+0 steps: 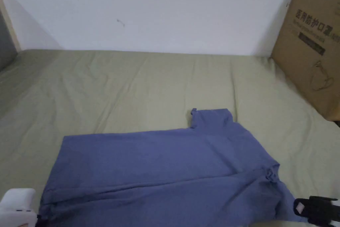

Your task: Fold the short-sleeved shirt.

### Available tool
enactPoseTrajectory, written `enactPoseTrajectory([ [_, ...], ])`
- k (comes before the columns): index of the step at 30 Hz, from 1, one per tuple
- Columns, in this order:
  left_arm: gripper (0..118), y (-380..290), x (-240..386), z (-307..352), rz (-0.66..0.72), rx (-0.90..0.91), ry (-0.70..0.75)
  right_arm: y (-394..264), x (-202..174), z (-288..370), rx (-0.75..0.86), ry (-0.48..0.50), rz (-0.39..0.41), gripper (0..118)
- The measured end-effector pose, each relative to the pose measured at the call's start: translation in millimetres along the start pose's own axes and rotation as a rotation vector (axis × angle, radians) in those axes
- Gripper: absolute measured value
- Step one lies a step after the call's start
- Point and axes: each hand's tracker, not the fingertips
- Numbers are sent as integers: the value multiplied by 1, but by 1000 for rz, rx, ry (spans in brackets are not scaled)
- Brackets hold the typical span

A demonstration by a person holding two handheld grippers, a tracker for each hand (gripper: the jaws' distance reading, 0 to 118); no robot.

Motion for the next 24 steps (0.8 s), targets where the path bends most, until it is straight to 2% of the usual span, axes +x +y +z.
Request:
enactPoseTrajectory([
  [1,2,2,4,9,4,31,-42,1,5,-6,5,8,-16,8],
  [2,2,5,6,18,13,38,-43,5,12,-13,0,8,-31,29],
  [3,2,5,4,19,13,47,-46,9,18,-22,-18,-8,-48,71],
  [4,2,3,0,23,28,73,-45,12,24,-33,-39,-40,-71,93],
  [5,2,4,-1,29,44,92,-51,15,28,-40,-67,-62,-75,104],
  [6,2,6,-4,35,68,117,-65,19,32,-51,-103,-91,-74,107],
  [9,2,13,-20,40,130,130,-112,25,47,-86,-208,-152,-78,107],
  [11,2,15,-25,41,155,127,-132,25,49,-97,-253,-134,-104,103],
  [13,2,14,-2,54,151,118,-121,26,50,-99,-248,-130,-78,64],
  [14,2,13,-1,56,148,119,-110,27,43,-92,-231,-176,7,44],
  [15,2,14,0,57,150,118,-110,27,38,-87,-227,-152,36,16],
  [17,2,13,5,64,159,120,-111,25,32,-67,-216,-143,41,8],
  [18,2,12,6,67,161,121,-111,26,33,-59,-219,-107,36,6],
  [19,2,12,8,70,161,121,-111,25,33,-49,-216,-105,29,5],
  [20,2,18,-29,53,152,114,-101,25,32,-39,-214,-108,35,5],
  [24,2,7,-39,65,131,97,-104,9,44,-1,-199,-112,58,4],
])
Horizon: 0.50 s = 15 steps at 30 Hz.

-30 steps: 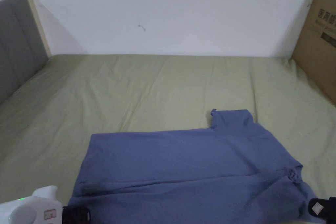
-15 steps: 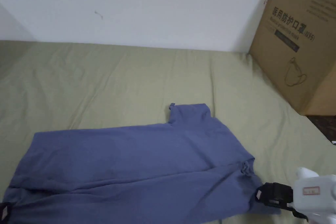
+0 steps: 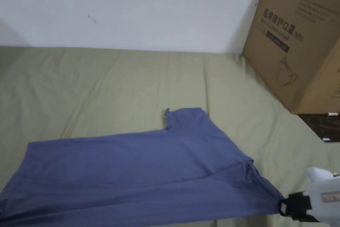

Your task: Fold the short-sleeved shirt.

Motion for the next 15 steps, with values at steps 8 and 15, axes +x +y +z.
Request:
enactPoseTrajectory([
  [8,2,-74,-23,12,52,-127,-34,-89,27,23,-88,-24,-47,4],
  [15,44,-97,-33,25,242,19,-134,-111,29,21,-20,-42,-113,73],
])
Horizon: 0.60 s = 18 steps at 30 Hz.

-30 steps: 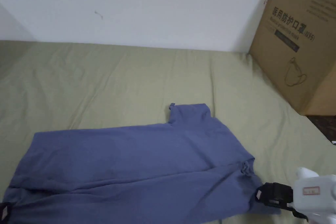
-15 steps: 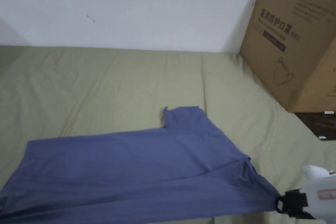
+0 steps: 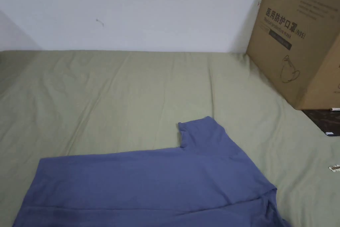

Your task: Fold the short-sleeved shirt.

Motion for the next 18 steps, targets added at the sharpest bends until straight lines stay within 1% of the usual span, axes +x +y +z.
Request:
enactPoseTrajectory([
  [1,73,1,7,4,-6,9,-3,2,-2,4,27,29,-18,97],
  [2,102,4,13,6,-15,9,1,7,-4,7,59,59,-23,111],
  [3,118,8,20,10,-41,50,5,11,-10,12,102,97,-7,116],
  [4,117,8,25,14,-64,95,-3,17,-19,16,128,116,33,116],
  [7,117,13,57,17,-137,105,14,32,-63,24,167,97,147,116],
  [8,117,15,65,16,-156,108,18,38,-74,24,167,99,171,116],
  [9,116,34,71,9,-175,99,12,43,-87,25,187,113,198,115],
  [10,111,41,80,5,-200,86,1,49,-104,27,225,131,221,110],
  [11,99,45,86,3,-217,100,-7,55,-116,29,260,149,238,99],
  [13,31,61,99,-4,-229,116,-4,67,-136,29,293,211,266,30],
  [14,3,66,104,-10,-239,130,6,67,-152,31,306,211,273,8],
  [16,2,78,111,-22,-254,141,32,74,-169,26,334,206,282,7],
  [18,2,97,112,-38,-239,124,38,90,-173,10,351,234,284,7],
])
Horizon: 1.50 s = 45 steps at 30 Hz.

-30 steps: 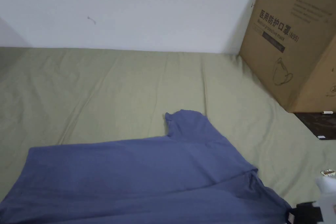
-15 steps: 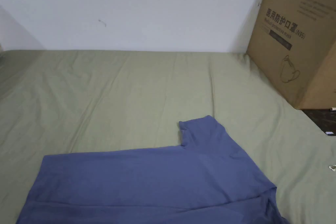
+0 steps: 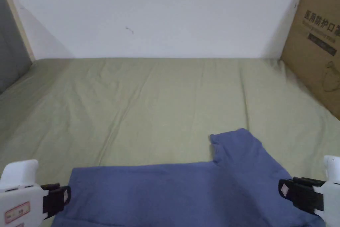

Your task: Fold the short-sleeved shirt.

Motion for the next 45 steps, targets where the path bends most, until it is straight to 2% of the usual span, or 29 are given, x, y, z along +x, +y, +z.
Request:
enactPoseTrajectory([
  [4,3,41,-25,-56,51,-49,16,13,3,-24,-18,14,-60,7],
  [6,3,56,-37,-88,53,-57,26,16,6,-34,-37,21,-58,7],
  [7,12,62,-56,-111,36,-70,70,16,8,-39,-55,15,-49,7],
  [8,37,66,-60,-124,23,-85,93,17,13,-46,-72,7,-40,7],
  [9,87,69,-64,-139,7,-127,112,16,16,-51,-90,-5,-29,7],
  [10,107,69,-69,-152,3,-135,107,15,18,-55,-103,-17,-23,7],
  [11,109,75,-86,-168,-5,-138,98,15,21,-59,-111,-29,-21,7],
  [16,106,58,-91,-211,-96,-286,146,24,26,-79,-158,-49,-30,7],
  [17,100,58,-94,-212,-85,-308,124,27,28,-84,-164,-54,-27,7],
  [19,77,51,-86,-198,-90,-259,105,37,33,-97,-167,-58,-11,7],
  [20,48,55,-87,-191,-91,-222,49,45,37,-105,-169,-62,-1,7],
  [21,2,58,-91,-180,-52,-180,-27,54,40,-115,-175,-62,11,7],
  [24,2,68,-82,-156,57,-87,-88,88,52,-149,-175,-69,22,8],
  [25,2,71,-82,-150,51,-75,-69,101,59,-163,-178,-75,6,15],
  [26,2,72,-81,-146,35,-67,-45,111,66,-176,-188,-78,-20,38],
  [27,2,62,-68,-125,16,-69,-33,121,73,-192,-199,-81,-42,90],
  [28,2,62,-66,-121,0,-79,-20,126,92,-217,-230,-115,-52,116],
  [30,2,60,-64,-112,-7,-85,-20,134,108,-246,-272,-199,-58,118],
  [31,2,55,-72,-109,-7,-85,-20,133,116,-263,-306,-195,-105,115],
  [33,2,53,-72,-103,2,-86,-14,128,128,-291,-360,-237,-133,114],
  [35,2,53,-79,-105,11,-93,-13,123,128,-302,-427,-248,-107,113],
  [36,2,52,-80,-105,13,-97,-10,128,117,-298,-456,-251,-89,105],
  [37,2,52,-80,-105,10,-106,-6,126,110,-292,-437,-299,-11,97],
  [38,2,52,-80,-105,6,-111,-2,127,105,-283,-406,-271,20,92],
  [39,2,53,-79,-106,2,-113,1,129,102,-273,-382,-239,29,75],
  [40,2,53,-79,-104,0,-112,3,135,99,-260,-372,-188,35,40],
  [41,2,53,-79,-102,1,-110,2,135,98,-248,-375,-143,14,0],
  [45,2,50,-71,-83,9,-89,-8,136,88,-181,-291,-105,39,0],
])
